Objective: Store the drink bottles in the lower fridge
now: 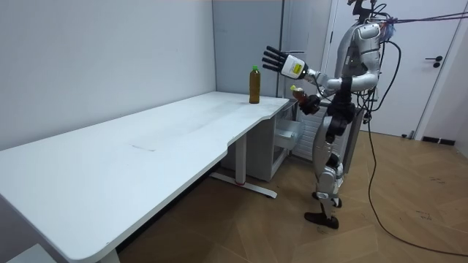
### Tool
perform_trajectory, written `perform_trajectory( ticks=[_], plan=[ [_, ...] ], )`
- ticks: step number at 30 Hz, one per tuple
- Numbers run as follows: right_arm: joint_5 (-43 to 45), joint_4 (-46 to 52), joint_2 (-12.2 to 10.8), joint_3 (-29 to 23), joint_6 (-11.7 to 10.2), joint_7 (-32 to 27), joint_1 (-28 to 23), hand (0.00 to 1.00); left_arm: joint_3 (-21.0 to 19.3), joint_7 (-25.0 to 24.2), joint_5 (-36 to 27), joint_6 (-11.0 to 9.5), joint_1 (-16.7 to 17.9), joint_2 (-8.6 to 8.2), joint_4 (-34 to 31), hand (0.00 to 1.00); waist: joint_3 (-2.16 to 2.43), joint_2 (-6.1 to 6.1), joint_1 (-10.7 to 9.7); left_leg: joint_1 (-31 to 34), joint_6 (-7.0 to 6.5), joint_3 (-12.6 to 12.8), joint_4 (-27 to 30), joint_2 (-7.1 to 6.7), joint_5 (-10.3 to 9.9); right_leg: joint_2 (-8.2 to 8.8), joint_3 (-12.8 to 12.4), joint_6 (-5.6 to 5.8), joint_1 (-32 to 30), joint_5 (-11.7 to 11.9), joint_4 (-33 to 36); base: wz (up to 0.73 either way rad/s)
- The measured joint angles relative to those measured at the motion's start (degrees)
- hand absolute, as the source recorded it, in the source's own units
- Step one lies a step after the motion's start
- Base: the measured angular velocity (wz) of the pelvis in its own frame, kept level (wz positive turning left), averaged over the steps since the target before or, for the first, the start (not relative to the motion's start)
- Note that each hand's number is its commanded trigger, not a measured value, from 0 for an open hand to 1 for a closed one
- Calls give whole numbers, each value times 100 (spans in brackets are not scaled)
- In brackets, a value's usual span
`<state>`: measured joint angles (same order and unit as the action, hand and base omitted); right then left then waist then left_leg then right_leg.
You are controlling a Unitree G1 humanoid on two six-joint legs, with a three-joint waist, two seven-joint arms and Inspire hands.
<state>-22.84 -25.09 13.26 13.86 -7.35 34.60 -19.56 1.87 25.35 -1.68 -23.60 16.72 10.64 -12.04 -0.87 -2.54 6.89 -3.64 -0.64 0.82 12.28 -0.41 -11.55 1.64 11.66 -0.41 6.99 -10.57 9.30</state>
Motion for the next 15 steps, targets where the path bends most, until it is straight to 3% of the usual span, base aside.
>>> perform_trajectory(
  ticks=[4,10,15],
  plan=[
    [20,0,-19,11,118,-164,-2,100,-81,575,10,0,182,9,54,0,57,-95,-4,-5,-1,-94,-6,-26,0,4,41,1,54,1,-68,6],
    [21,-140,-103,-69,127,-350,-1,100,-121,1142,9,0,229,9,529,0,45,-131,90,-62,-2,-120,-12,-26,-4,12,116,2,110,1,-64,1],
    [41,-240,-188,-165,406,-492,-120,100,-116,1259,-52,34,572,-4,737,0,33,-170,117,-91,-4,-163,-27,-35,-7,24,192,2,151,1,-62,2]
  ],
)
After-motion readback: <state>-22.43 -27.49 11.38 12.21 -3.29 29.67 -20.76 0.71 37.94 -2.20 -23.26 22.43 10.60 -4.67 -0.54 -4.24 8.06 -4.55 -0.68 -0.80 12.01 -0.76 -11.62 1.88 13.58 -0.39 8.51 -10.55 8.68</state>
